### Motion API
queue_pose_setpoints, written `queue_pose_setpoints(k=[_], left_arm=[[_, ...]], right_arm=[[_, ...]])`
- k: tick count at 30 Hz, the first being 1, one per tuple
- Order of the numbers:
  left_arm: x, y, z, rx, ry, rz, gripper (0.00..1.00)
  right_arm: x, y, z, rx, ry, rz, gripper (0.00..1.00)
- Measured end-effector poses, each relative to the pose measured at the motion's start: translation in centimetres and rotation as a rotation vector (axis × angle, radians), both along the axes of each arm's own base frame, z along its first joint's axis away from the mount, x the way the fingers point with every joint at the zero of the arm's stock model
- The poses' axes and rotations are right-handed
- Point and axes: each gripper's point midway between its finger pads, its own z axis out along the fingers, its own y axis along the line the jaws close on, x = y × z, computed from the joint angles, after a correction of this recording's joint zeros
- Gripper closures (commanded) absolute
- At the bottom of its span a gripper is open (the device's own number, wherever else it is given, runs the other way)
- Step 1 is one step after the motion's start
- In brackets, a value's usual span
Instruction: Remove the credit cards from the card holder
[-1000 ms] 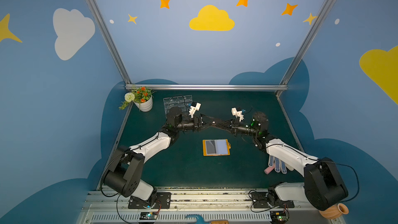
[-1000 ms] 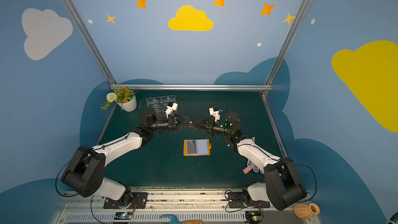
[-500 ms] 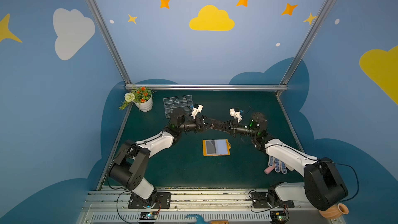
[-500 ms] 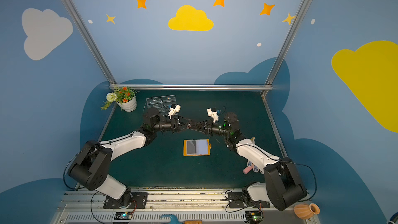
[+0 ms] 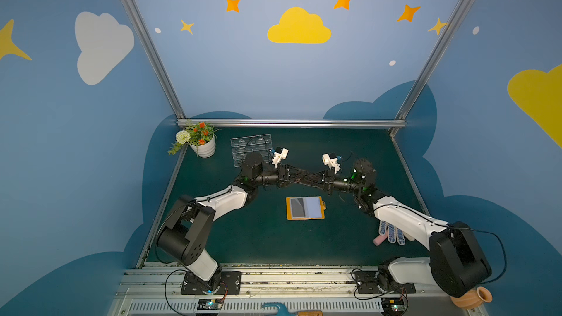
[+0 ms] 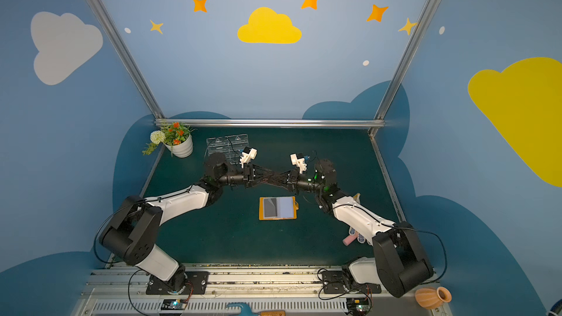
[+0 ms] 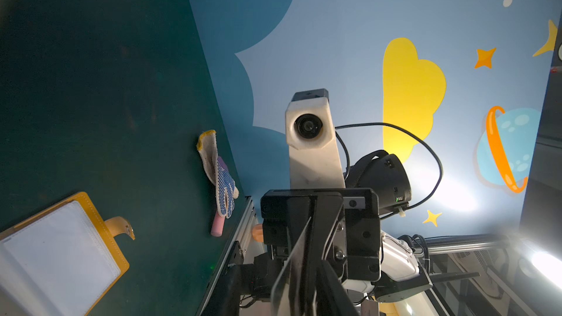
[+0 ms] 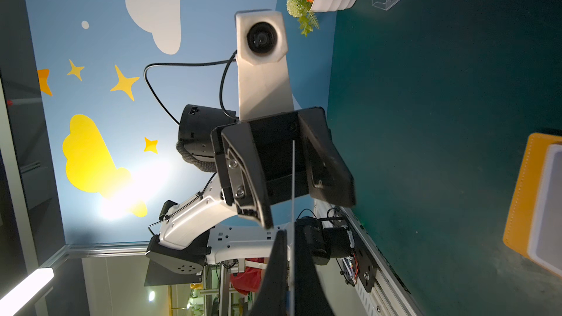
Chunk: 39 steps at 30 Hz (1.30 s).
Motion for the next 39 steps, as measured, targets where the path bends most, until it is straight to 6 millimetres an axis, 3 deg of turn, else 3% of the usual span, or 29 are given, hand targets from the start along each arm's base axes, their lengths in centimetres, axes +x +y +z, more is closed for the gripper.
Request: queue_pose_setpoints(k=[12, 15, 22, 24, 28, 33, 39], left_arm=[[0.0, -0.3, 0.0, -0.009, -0.004, -0.006, 0.95], [0.0, -0.3, 0.1, -0.014, -0.008, -0.007, 0.96], [0.1, -0.4, -0.1, -0.011, 0.004, 0.006, 0.96], [0.2, -0.3, -0.5, -0.009, 0.021, 0.019, 0.96], [0.6, 0.1, -1.1, -0.013, 0.058, 0.053, 0.96], [1.3, 0.6, -1.1, -0.026, 0.083, 0.095, 0.96], [3.4, 2.5, -1.2, -0.055, 0.145, 0.211, 0.96]], right_arm=[[0.0, 0.3, -0.6, -0.009, 0.013, 0.006, 1.00], [0.0, 0.3, -0.8, -0.011, 0.017, 0.006, 1.00], [0.2, 0.2, -0.6, -0.007, 0.011, 0.001, 0.34], [0.3, 0.0, -0.5, -0.007, 0.007, -0.006, 0.25], [0.3, -0.7, 0.2, -0.012, -0.015, -0.034, 0.17], [0.3, -1.5, 1.3, -0.014, -0.047, -0.067, 0.15], [1.0, -2.9, 0.3, -0.055, -0.022, -0.146, 0.12]])
